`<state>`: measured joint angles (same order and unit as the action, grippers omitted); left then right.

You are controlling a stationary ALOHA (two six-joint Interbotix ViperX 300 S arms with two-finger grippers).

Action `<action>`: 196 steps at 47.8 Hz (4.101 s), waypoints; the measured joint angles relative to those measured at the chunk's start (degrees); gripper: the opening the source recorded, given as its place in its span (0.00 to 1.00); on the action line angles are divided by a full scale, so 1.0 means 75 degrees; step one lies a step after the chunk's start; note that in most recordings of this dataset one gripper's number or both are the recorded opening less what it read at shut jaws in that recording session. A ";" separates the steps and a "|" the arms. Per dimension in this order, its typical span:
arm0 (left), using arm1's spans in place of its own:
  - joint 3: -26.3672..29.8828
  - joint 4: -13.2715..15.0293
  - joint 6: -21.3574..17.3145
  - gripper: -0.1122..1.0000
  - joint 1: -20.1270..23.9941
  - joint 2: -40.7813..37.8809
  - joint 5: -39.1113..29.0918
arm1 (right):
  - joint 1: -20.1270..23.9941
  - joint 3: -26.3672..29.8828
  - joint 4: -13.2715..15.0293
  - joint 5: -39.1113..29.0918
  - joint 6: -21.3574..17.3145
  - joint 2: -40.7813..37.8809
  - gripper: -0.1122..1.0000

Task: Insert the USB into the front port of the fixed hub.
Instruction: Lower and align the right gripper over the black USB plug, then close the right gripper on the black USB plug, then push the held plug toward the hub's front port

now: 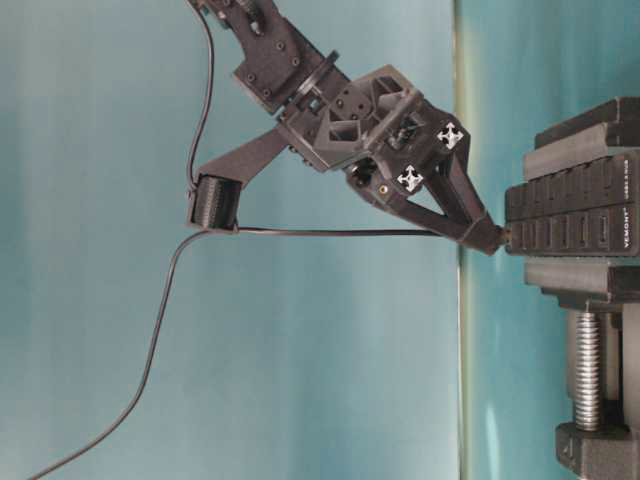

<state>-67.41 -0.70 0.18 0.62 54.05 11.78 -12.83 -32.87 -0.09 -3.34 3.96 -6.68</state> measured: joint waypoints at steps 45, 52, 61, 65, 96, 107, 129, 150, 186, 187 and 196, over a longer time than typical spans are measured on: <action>0.0000 -0.0012 0.0023 0.10 0.0000 -0.0012 0.0000 | 0.0105 0.0012 -0.0023 -0.0293 0.0000 0.0352 0.17; 0.0000 -0.0012 0.0023 0.10 0.0000 0.0000 0.0000 | 0.0176 0.0023 -0.0035 -0.0527 0.0000 0.0539 0.17; 0.0000 -0.0012 0.0023 0.10 0.0000 -0.0012 0.0000 | 0.0316 0.0023 -0.0094 -0.0656 -0.0012 0.0762 0.17; 0.0000 -0.0012 0.0012 0.10 0.0000 -0.0012 0.0000 | 0.0410 0.0023 -0.0117 -0.0656 -0.0012 0.0844 0.17; 0.0000 0.0000 0.0023 0.10 0.0000 0.0059 0.0000 | 0.0797 0.0023 -0.0199 -0.0668 -0.0270 0.1008 0.17; 0.0000 -0.0012 0.0035 0.10 -0.0012 0.0059 0.0000 | 0.1172 0.0023 -0.0199 -0.0656 -0.0750 0.1008 0.17; 0.0000 -0.0012 0.0035 0.10 -0.0059 0.0059 0.0012 | 0.1559 0.0023 -0.0305 -0.0668 -0.0797 0.1008 0.17; 0.0070 -0.0012 0.0035 0.10 -0.0141 0.0070 0.0047 | 0.1746 0.0023 -0.0328 -0.0844 -0.0809 0.0844 0.17; 0.0000 -0.0012 0.0035 0.10 -0.0211 0.0082 0.0047 | 0.1910 -0.0012 -0.0281 -0.0668 -0.1242 0.0328 0.17; -0.0012 -0.0012 0.0023 0.10 -0.0211 0.0082 0.0047 | 0.1898 -0.0023 -0.0281 -0.0680 -0.1242 0.0328 0.17; -0.0012 -0.0012 0.0035 0.10 -0.0211 0.0082 0.0047 | 0.1934 -0.0012 -0.0281 -0.0680 -0.1254 0.0328 0.17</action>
<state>-67.50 -0.79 0.44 -0.97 54.67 12.13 1.67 -32.96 -2.20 -8.44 -5.45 -4.22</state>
